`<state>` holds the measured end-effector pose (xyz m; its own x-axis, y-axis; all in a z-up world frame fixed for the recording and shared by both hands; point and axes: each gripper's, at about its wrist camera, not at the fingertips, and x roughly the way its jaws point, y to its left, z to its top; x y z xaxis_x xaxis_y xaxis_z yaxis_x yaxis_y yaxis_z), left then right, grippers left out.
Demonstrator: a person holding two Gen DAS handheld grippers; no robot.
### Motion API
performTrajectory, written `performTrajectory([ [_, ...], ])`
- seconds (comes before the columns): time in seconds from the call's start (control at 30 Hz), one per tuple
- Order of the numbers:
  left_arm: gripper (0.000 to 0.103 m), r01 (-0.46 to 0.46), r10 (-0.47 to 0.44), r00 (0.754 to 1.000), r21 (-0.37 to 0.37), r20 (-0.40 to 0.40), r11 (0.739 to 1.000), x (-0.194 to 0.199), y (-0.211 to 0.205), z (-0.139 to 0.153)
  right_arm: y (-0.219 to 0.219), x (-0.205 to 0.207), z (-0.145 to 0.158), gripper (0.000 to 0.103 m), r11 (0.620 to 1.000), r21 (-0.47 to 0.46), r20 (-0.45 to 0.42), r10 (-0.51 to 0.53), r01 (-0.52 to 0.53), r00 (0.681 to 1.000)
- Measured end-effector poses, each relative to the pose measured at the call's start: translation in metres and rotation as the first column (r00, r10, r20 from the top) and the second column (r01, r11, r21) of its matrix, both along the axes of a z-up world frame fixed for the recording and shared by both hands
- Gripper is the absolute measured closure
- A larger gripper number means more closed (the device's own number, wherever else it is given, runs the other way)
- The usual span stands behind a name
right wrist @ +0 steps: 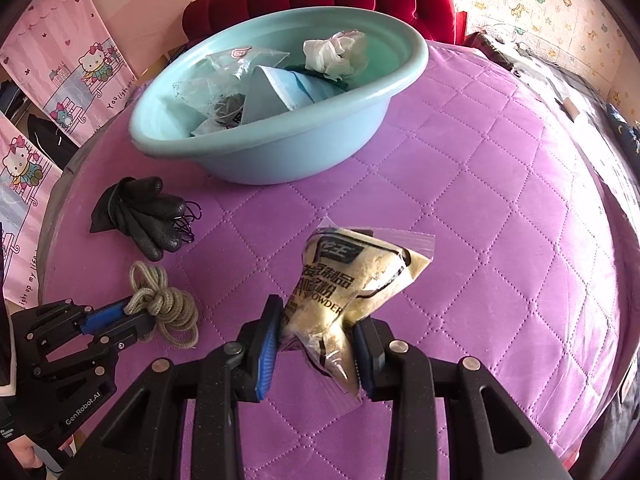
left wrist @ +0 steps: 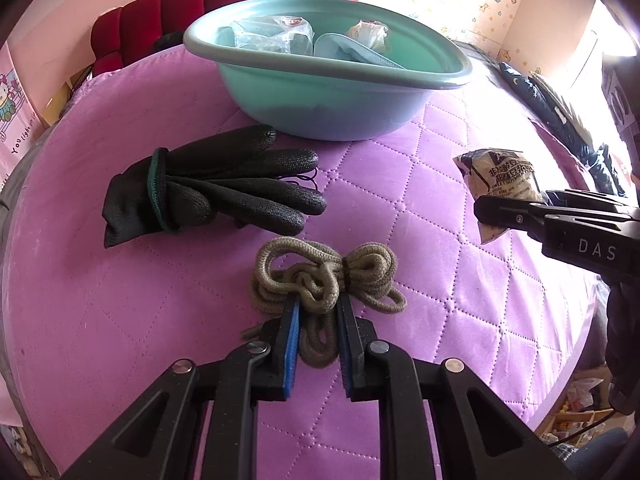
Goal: Organize soft objects
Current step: 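Carry the rope and gold packet over the teal basin with both tools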
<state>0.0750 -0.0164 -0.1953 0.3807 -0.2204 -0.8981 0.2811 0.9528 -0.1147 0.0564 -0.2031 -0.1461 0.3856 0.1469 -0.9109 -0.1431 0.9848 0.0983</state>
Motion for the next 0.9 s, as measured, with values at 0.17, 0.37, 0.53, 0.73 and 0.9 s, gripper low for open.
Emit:
performTrajectory([
  [0.17, 0.085, -0.003, 0.003, 1.000, -0.005, 0.003, 1.000, -0.014, -0.008, 0.006, -0.004, -0.007, 0.010, 0.068, 1.000, 0.001, 0.001, 0.023, -0.023, 1.000],
  [0.37, 0.085, -0.007, 0.007, 1.000, -0.015, 0.022, 1.000, -0.025, -0.017, 0.021, -0.007, -0.011, 0.021, 0.068, 0.999, -0.003, 0.007, 0.039, -0.039, 0.999],
  [0.53, 0.085, -0.001, 0.002, 0.999, -0.022, 0.047, 1.000, -0.033, -0.020, 0.037, -0.006, -0.016, 0.030, 0.068, 0.998, -0.009, 0.023, 0.058, -0.058, 0.998],
  [0.73, 0.085, -0.005, 0.007, 0.998, -0.027, 0.070, 1.000, -0.037, -0.023, 0.048, -0.008, -0.018, 0.038, 0.068, 0.998, -0.009, 0.043, 0.062, -0.061, 0.997],
  [0.9, 0.085, -0.003, 0.005, 0.996, -0.026, 0.086, 1.000, -0.036, -0.026, 0.054, -0.009, -0.019, 0.048, 0.068, 0.998, -0.010, 0.060, 0.066, -0.066, 0.996],
])
